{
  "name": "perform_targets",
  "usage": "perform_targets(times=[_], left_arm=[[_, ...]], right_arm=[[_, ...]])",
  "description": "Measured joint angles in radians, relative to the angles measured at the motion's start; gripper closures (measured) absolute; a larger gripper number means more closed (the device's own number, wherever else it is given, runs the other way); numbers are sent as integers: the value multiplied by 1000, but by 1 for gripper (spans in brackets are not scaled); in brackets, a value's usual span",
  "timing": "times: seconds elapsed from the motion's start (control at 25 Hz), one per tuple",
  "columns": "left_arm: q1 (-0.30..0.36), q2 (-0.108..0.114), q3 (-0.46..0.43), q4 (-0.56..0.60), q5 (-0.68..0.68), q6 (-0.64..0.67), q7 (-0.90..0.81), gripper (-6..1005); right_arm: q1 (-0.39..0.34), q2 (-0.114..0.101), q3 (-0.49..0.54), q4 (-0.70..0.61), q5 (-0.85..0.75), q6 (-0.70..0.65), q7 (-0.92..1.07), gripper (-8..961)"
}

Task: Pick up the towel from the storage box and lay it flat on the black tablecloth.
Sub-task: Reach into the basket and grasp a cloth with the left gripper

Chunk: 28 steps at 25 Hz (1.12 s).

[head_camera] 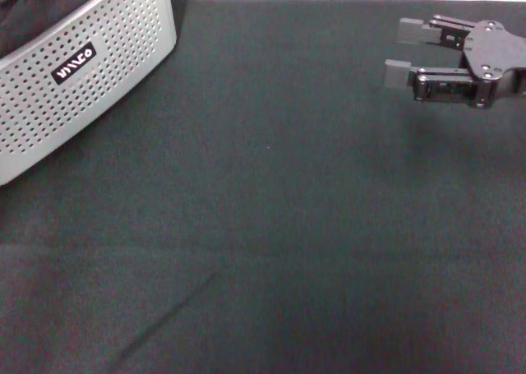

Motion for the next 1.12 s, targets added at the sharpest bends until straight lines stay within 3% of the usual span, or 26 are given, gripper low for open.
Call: perform_targets(times=[0.4, 1.12], left_arm=[[-8, -6, 14, 21, -32, 15, 485, 350], [-28, -7, 36, -9, -93, -58, 936, 377]], right_arm=[[2, 3, -5, 0, -2, 0, 0, 96], [19, -1, 1, 24, -4, -9, -11, 96]])
